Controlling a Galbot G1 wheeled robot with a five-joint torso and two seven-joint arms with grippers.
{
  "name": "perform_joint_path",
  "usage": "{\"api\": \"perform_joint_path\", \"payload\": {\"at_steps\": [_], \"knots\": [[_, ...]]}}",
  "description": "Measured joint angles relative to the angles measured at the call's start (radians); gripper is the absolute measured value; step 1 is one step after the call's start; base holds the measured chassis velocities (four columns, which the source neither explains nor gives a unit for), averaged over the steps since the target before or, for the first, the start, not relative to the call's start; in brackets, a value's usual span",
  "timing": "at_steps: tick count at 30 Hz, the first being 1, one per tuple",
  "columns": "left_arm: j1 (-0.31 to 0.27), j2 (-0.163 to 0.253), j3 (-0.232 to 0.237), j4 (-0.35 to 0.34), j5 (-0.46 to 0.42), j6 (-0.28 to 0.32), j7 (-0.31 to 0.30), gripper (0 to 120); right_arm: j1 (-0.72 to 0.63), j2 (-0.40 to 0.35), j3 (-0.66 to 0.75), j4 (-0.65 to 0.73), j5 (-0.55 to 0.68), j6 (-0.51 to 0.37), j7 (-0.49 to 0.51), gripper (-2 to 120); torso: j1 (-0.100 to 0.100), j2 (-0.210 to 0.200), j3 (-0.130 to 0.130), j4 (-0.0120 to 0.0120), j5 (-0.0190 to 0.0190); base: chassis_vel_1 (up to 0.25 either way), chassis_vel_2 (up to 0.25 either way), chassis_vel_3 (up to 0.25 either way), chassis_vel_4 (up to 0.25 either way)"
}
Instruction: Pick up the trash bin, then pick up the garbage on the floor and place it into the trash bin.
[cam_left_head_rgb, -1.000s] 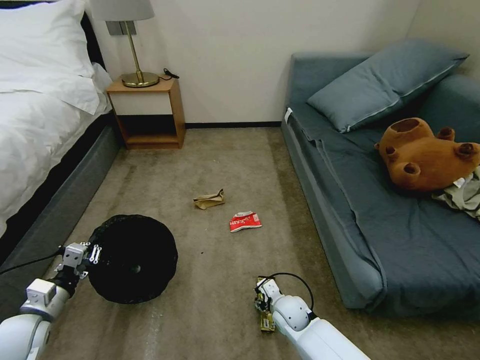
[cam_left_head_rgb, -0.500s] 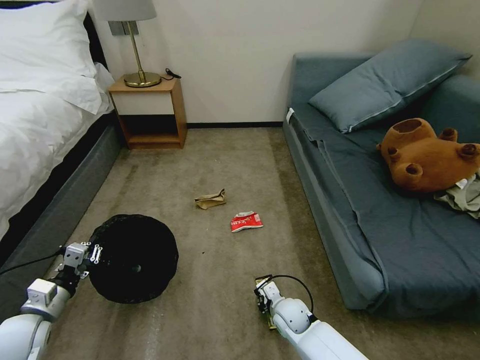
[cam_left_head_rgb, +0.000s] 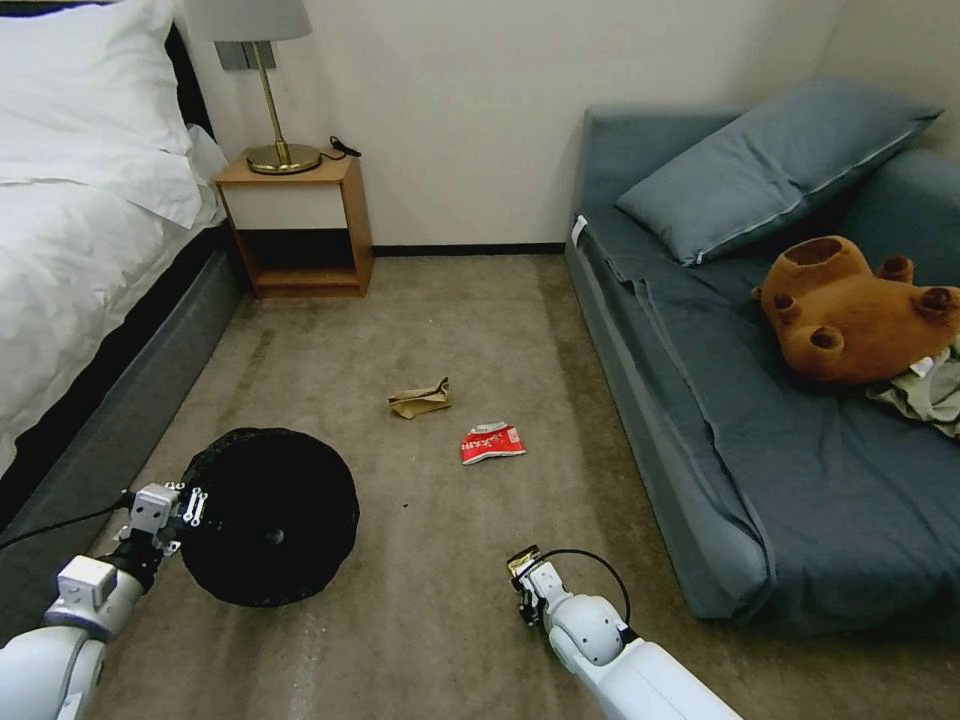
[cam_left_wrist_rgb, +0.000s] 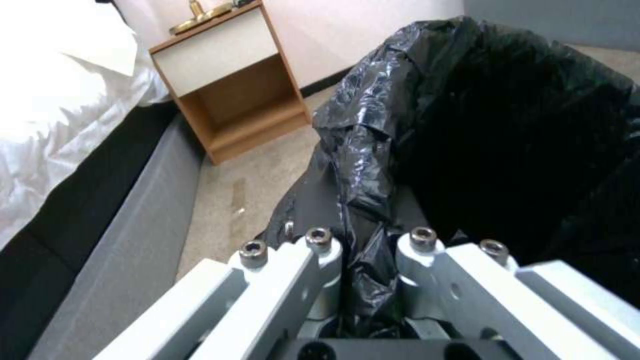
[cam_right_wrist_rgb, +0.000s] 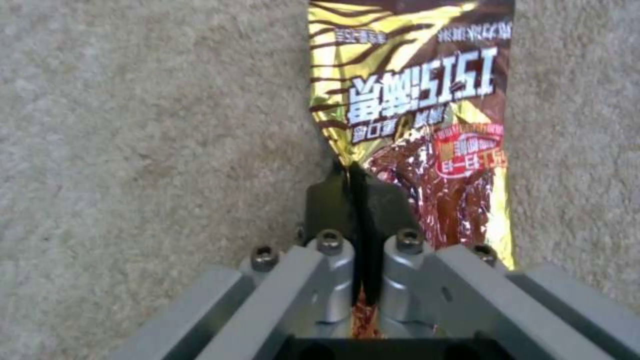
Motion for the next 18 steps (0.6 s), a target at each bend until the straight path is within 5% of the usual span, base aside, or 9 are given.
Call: {"api": "perform_joint_path", "payload": {"at_steps": [18], "knots": [[-0.004, -0.001, 0.003, 0.003, 0.002, 0.0, 0.001, 4, 0.003, -0.001, -0.001, -0.003, -0.005, 0.007, -0.012, 0, 0.0, 0.0, 0.0, 0.0002, 0.0, 0.0, 0.0, 0.0, 0.0]]}}
